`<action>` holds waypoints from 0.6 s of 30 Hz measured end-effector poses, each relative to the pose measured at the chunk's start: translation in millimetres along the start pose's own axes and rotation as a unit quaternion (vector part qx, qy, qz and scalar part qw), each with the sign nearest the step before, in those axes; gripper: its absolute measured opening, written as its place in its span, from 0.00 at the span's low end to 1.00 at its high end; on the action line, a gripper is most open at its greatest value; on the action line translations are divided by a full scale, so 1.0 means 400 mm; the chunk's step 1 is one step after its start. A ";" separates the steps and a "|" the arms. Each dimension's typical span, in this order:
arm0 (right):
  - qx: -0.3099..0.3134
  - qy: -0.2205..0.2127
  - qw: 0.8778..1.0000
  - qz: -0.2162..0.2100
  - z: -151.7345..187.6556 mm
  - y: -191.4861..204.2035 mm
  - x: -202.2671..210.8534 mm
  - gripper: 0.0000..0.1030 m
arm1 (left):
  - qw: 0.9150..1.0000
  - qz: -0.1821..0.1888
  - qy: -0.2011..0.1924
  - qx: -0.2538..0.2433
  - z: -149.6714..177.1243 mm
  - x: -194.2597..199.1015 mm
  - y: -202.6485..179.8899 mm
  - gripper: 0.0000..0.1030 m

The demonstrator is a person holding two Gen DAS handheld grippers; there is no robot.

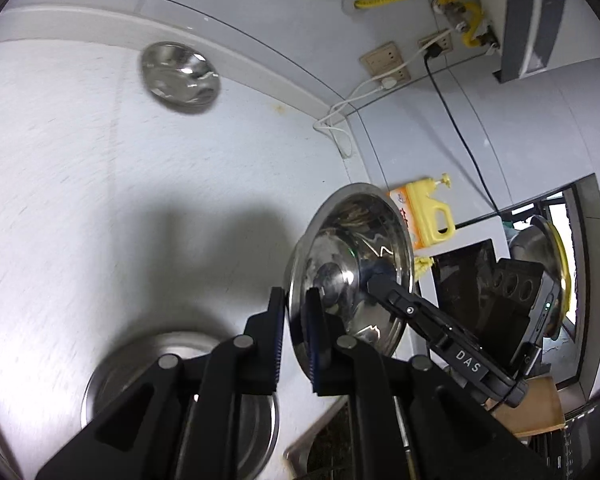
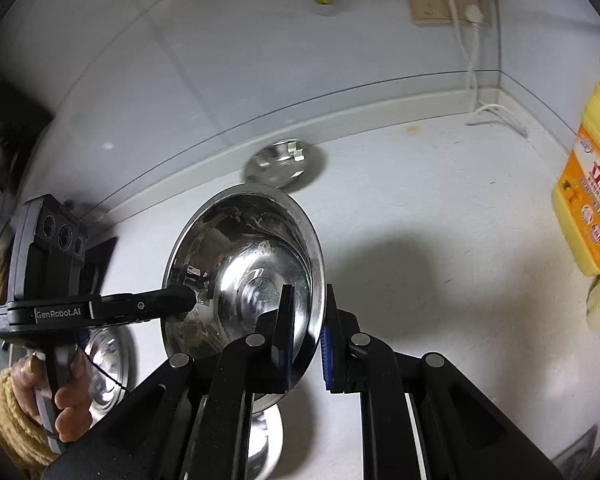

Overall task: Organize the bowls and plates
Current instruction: 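Carry the medium bowl into the large bowl and open both tools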

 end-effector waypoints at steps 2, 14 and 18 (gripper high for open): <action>0.008 0.004 1.000 -0.009 0.043 0.041 0.007 0.11 | 1.000 -0.006 -0.003 0.006 0.039 0.042 0.009 0.09; 0.016 0.116 0.993 -0.017 0.300 0.090 -0.136 0.11 | 0.993 -0.072 0.048 0.076 0.315 0.034 0.188 0.08; 0.017 0.144 0.989 -0.003 0.325 0.081 -0.205 0.11 | 0.992 -0.098 0.054 0.060 0.332 0.011 0.207 0.08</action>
Point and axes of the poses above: each gripper's, at about its wrist camera, not at the fingertips, and x roughly against the way its jaws point, y to its left, z to its underside, the point moved 6 cm from there along -x, roughly the way its jaws point, and after that the axes turned 9 degrees about -x, right-handed, at the moved point
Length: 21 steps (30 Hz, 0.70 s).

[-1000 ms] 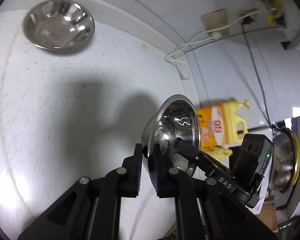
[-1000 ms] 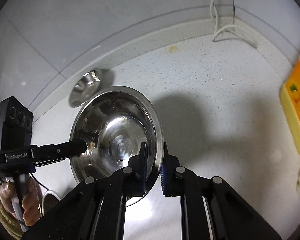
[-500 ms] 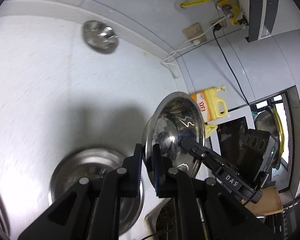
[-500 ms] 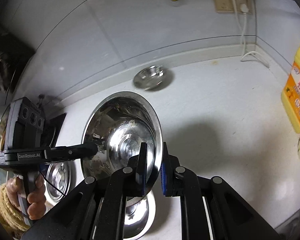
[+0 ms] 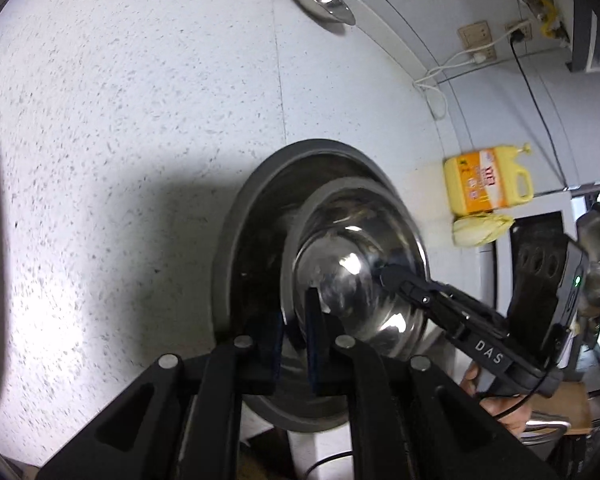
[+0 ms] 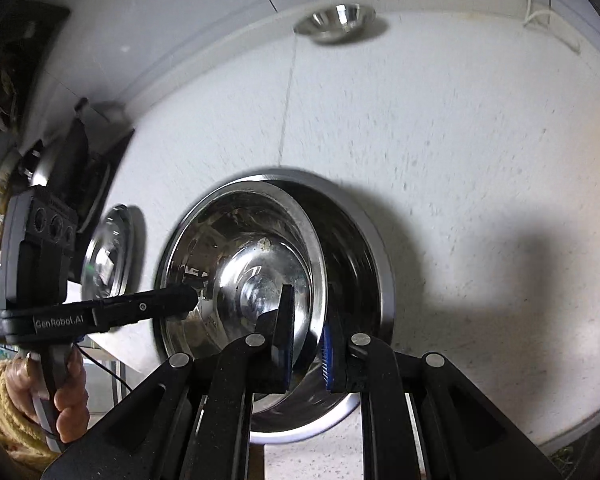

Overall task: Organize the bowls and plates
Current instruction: 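Carry the medium bowl into the large bowl and open both tools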

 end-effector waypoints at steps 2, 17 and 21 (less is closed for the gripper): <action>0.003 0.001 1.000 0.011 -0.003 -0.005 -0.016 0.12 | 1.000 -0.013 -0.005 -0.014 -0.005 0.003 -0.008 0.08; 0.002 -0.046 0.999 0.002 -0.028 -0.043 0.081 0.14 | 0.991 -0.076 -0.017 -0.108 -0.028 0.022 -0.061 0.23; -0.008 -0.070 0.998 0.006 -0.071 -0.075 0.128 0.23 | 0.989 -0.077 -0.037 -0.122 -0.046 0.056 -0.078 0.24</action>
Point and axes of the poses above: each gripper's, at about its wrist camera, not at the fingertips, and x roughly against the way its jaws point, y to its left, z to its underside, the point moved 6 cm from there along -x, roughly the way its jaws point, and after that the axes turned 9 degrees about -x, right-handed, at the moved point
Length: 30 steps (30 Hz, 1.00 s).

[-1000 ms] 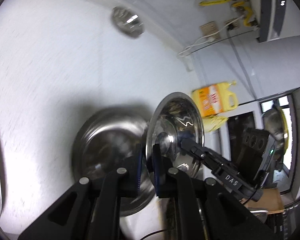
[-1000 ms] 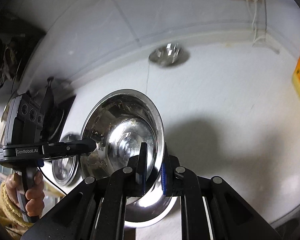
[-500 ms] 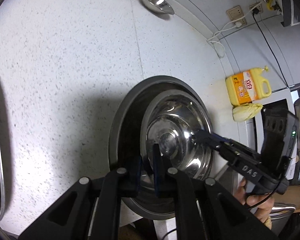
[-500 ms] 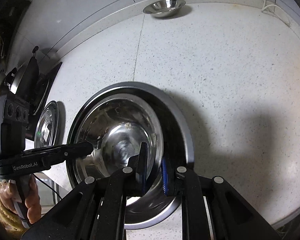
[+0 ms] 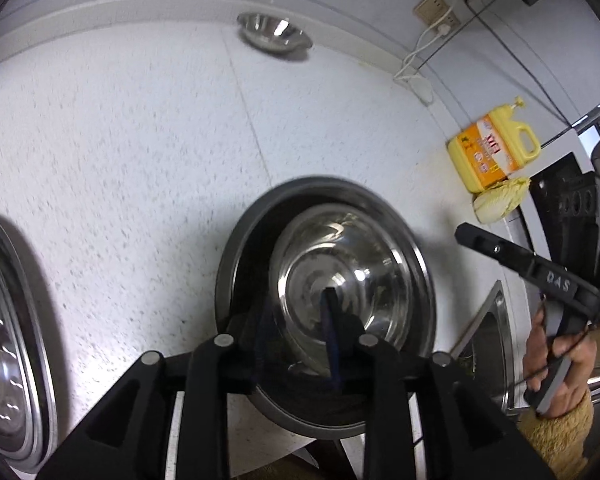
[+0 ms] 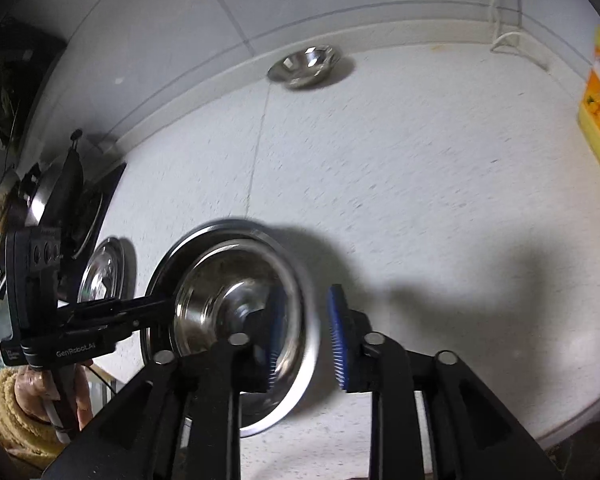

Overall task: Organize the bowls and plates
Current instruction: 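Carry the medium bowl into the large bowl and open both tools, then move both tools to the small steel bowl and close on its rim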

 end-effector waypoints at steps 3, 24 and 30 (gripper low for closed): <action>0.000 -0.028 0.999 0.020 -0.037 -0.042 0.049 0.30 | 1.000 0.017 -0.012 0.016 -0.018 0.031 0.017 0.26; 0.015 -0.063 0.991 0.118 -0.476 -0.189 -0.046 0.44 | 0.975 0.098 -0.071 0.186 -0.463 -0.109 0.332 0.30; 0.049 -0.048 0.995 0.075 -0.627 -0.107 -0.202 0.46 | 0.964 0.122 -0.098 0.212 -0.604 -0.206 0.389 0.31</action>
Point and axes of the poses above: each gripper's, at about its wrist camera, not at the fingertips, and x roughly against the way its jaws point, y to its left, z to its underside, the point moved 6 cm from there along -x, roughly the way its jaws point, and after that the axes turned 9 degrees about -x, right-handed, at the moved point
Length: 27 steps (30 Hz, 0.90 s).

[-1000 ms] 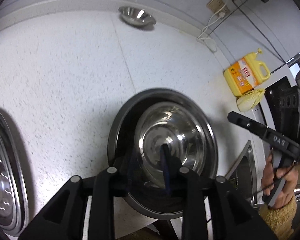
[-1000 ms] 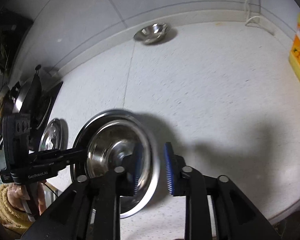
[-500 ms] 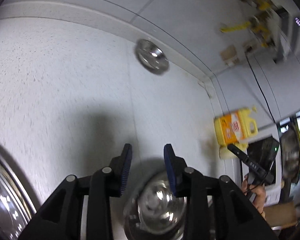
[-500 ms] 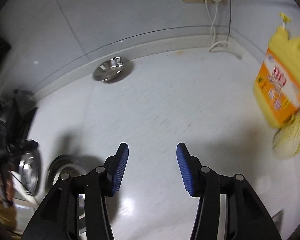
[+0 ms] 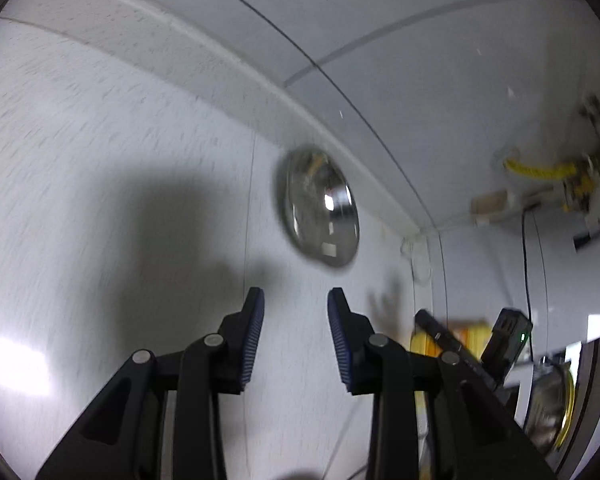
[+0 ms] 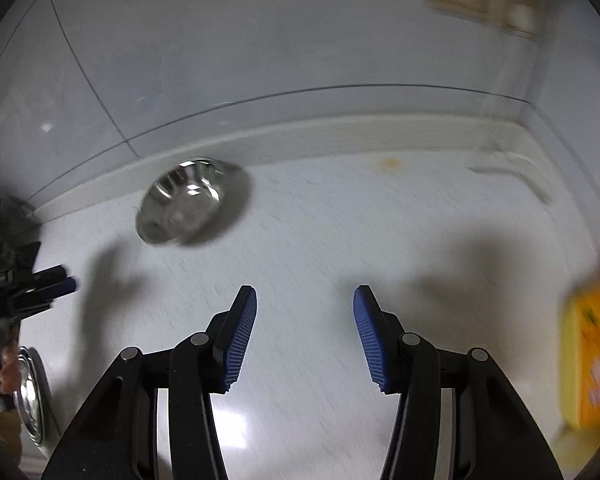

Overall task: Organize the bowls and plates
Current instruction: 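Move both tools to the small steel bowl and close on its rim, then carry the small bowl into the medium bowl and open both tools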

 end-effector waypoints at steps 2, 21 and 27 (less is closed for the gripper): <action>0.020 0.007 1.000 -0.015 -0.034 0.041 -0.057 0.49 | 1.000 0.007 -0.009 0.000 -0.042 -0.031 0.010 0.38; 0.017 0.052 0.993 -0.102 -0.077 0.168 -0.309 0.19 | 0.997 -0.007 0.052 -0.065 -0.128 -0.296 -0.013 0.09; 0.041 0.056 0.992 -0.106 -0.044 0.151 -0.256 0.12 | 0.993 0.018 0.094 -0.071 -0.061 -0.310 -0.058 0.08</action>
Point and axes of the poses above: each gripper's, at about its wrist camera, not at the fingertips, and x roughly against the way its jaws point, y to its left, z to its underside, the point moved 6 cm from there along -x, roughly the way its jaws point, and after that the axes turned 9 degrees about -x, right-handed, at the moved point
